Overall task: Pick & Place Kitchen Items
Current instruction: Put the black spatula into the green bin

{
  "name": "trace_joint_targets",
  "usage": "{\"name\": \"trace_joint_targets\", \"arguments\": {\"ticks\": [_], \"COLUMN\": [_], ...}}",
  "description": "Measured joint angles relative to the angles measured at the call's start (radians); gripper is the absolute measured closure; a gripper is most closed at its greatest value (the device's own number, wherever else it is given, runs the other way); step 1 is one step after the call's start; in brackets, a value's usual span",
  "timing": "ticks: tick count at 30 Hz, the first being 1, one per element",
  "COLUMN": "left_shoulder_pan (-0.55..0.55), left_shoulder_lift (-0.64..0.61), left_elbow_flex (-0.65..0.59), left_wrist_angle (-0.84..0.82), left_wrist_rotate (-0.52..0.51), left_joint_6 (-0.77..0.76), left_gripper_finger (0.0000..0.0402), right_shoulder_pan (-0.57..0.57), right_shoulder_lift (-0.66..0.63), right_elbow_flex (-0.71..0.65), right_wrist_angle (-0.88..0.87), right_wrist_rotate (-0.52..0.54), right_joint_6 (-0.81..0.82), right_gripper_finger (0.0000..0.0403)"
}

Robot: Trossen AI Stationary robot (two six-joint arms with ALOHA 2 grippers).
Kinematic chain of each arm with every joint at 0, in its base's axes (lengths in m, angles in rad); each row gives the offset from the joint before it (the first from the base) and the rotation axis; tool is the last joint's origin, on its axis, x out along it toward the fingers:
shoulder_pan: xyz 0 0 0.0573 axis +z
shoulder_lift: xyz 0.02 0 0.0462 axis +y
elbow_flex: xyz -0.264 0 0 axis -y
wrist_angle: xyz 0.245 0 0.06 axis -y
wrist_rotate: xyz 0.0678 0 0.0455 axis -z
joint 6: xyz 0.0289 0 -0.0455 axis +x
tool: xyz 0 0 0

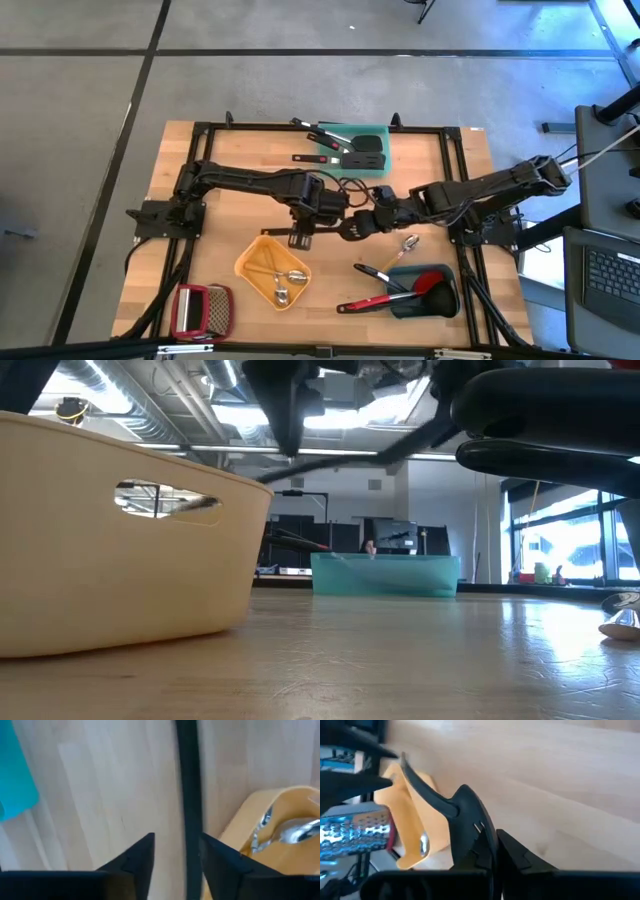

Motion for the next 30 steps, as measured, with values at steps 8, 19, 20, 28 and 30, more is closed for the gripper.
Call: {"name": "trace_joint_targets", "arguments": {"ticks": [8,19,20,28,30], "left_shoulder_pan": [0.001,0.005,0.007,0.030,0.030], "left_shoulder_lift": [-0.004,-0.043,-0.047,-0.054,-0.054], "left_elbow_flex": [0.000,0.000,0.000,0.000,0.000], "left_wrist_angle": [-0.029,-0.003,0.002,-0.001,-0.001], "left_wrist_rotate": [0.003,0.002,-0.002,0.004,0.004], "left_joint_6": [-0.009,-0.013,-0.014,-0.017,-0.017], "left_gripper_finger": [0.0216,0.0216,0.0215,0.0221,0.0221], "right_shoulder_pan": [0.016,0.076,0.084,0.157,0.171], "right_shoulder_lift": [-0.027,-0.210,-0.226,-0.303,-0.306], "right_elbow_flex": [0.002,0.003,0.003,0.003,0.003], "right_wrist_angle": [-0.030,-0.135,-0.149,-0.260,-0.273], "right_wrist_rotate": [0.007,0.147,0.154,0.180,0.183], "right_joint_6": [0.000,0.077,0.085,0.157,0.170], "right_gripper_finger": [0.0395,0.0395,0.0395,0.0395,0.0395]}}
